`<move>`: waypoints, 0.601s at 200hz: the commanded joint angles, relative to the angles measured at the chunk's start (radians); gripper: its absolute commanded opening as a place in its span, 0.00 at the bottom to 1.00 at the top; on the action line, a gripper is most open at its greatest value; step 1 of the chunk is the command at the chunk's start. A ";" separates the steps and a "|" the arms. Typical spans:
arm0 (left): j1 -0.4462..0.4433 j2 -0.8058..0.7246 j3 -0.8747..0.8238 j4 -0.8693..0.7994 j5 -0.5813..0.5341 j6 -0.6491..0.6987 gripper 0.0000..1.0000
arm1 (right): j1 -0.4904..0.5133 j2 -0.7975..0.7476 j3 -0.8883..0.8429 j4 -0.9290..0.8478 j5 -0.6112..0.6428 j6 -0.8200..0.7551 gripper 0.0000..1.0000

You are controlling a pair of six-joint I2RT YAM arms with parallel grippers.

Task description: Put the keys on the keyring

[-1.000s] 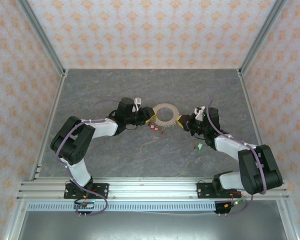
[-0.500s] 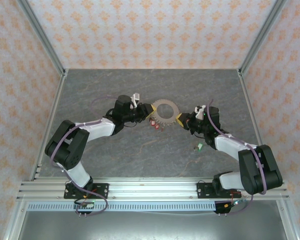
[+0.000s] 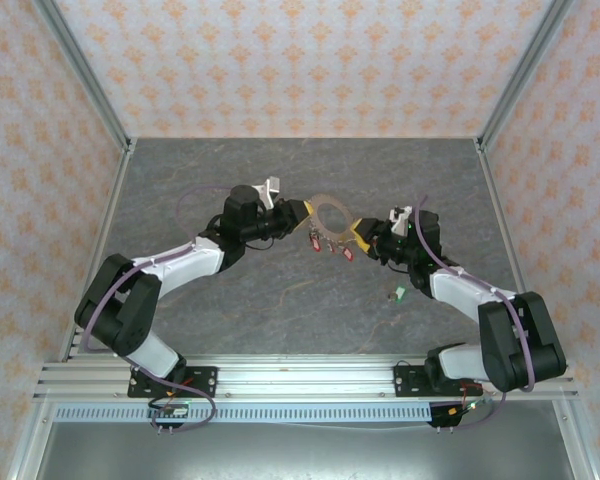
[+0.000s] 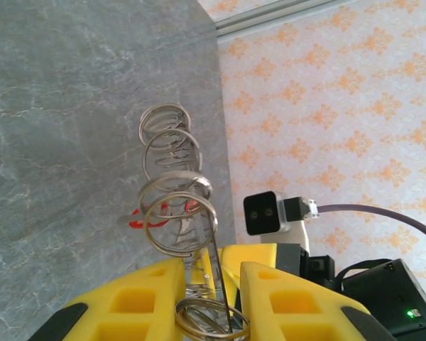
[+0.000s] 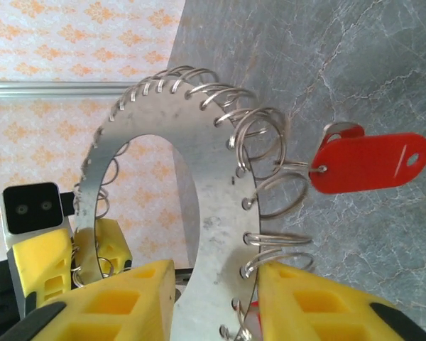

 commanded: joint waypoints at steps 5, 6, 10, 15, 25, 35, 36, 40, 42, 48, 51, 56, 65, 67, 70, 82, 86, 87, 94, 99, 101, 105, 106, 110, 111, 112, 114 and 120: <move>-0.004 -0.036 0.033 0.039 0.002 -0.003 0.00 | 0.004 -0.023 0.025 0.083 0.004 0.021 0.39; -0.005 -0.036 0.033 0.038 0.002 -0.004 0.00 | 0.004 -0.023 0.025 0.084 0.004 0.021 0.39; -0.004 -0.037 0.033 0.037 0.002 -0.004 0.00 | 0.004 -0.022 0.025 0.088 0.007 0.025 0.39; -0.005 -0.037 0.034 0.038 0.003 -0.005 0.00 | 0.004 -0.021 0.025 0.093 0.007 0.030 0.39; -0.005 -0.036 0.032 0.040 0.002 -0.006 0.00 | 0.004 -0.018 0.026 0.111 0.009 0.040 0.39; -0.005 -0.034 0.029 0.049 0.005 -0.013 0.00 | 0.004 -0.014 0.030 0.115 0.011 0.050 0.39; -0.005 -0.034 0.028 0.050 0.005 -0.014 0.00 | 0.004 -0.014 0.030 0.115 0.012 0.051 0.39; -0.006 -0.035 0.025 0.055 0.004 -0.018 0.00 | 0.004 -0.011 0.031 0.114 0.014 0.053 0.39; -0.005 -0.036 0.025 0.057 0.004 -0.021 0.00 | 0.004 -0.011 0.031 0.114 0.017 0.054 0.39; -0.007 -0.037 0.022 0.065 0.002 -0.026 0.00 | 0.004 -0.009 0.030 0.112 0.022 0.058 0.41; -0.006 -0.038 0.021 0.066 0.001 -0.027 0.00 | 0.004 -0.011 0.029 0.110 0.027 0.060 0.42; -0.005 -0.040 0.021 0.067 0.000 -0.029 0.00 | 0.004 -0.012 0.027 0.104 0.035 0.058 0.43; -0.006 -0.046 0.019 0.069 -0.004 -0.032 0.00 | 0.004 -0.018 0.025 0.075 0.055 0.048 0.46; -0.006 -0.047 0.019 0.070 -0.006 -0.031 0.00 | 0.004 -0.020 0.025 0.067 0.058 0.044 0.46; -0.006 -0.050 0.020 0.072 -0.007 -0.032 0.00 | 0.004 -0.022 0.025 0.056 0.063 0.038 0.47; -0.006 -0.058 0.020 0.074 -0.011 -0.035 0.00 | 0.004 -0.034 0.023 0.027 0.075 0.028 0.52; -0.006 -0.062 0.019 0.075 -0.013 -0.038 0.00 | 0.004 -0.039 0.023 0.019 0.076 0.030 0.56; -0.006 -0.062 0.019 0.075 -0.012 -0.037 0.00 | 0.004 -0.039 0.023 0.019 0.076 0.030 0.56; -0.007 -0.067 0.019 0.076 -0.014 -0.038 0.00 | 0.004 -0.044 0.022 0.011 0.072 0.035 0.59; -0.006 -0.071 0.021 0.074 -0.016 -0.038 0.00 | 0.004 -0.048 0.022 0.006 0.071 0.040 0.61; -0.007 -0.072 0.021 0.074 -0.016 -0.038 0.00 | 0.004 -0.050 0.022 0.003 0.071 0.041 0.62; -0.007 -0.074 0.023 0.073 -0.017 -0.038 0.00 | 0.004 -0.054 0.021 -0.008 0.073 0.045 0.63; -0.007 -0.075 0.022 0.072 -0.017 -0.038 0.00 | 0.004 -0.054 0.021 -0.008 0.073 0.045 0.63; -0.006 -0.076 0.022 0.072 -0.018 -0.038 0.00 | 0.004 -0.057 0.021 -0.014 0.073 0.046 0.63; -0.007 -0.077 0.022 0.072 -0.018 -0.038 0.00 | 0.004 -0.058 0.021 -0.015 0.073 0.047 0.63; -0.007 -0.078 0.022 0.072 -0.017 -0.038 0.00 | 0.004 -0.058 0.021 -0.016 0.074 0.048 0.64; -0.007 -0.078 0.022 0.072 -0.018 -0.040 0.00 | 0.004 -0.059 0.019 -0.017 0.074 0.050 0.64; -0.006 -0.079 0.022 0.075 -0.018 -0.042 0.00 | 0.004 -0.059 0.018 -0.018 0.075 0.057 0.64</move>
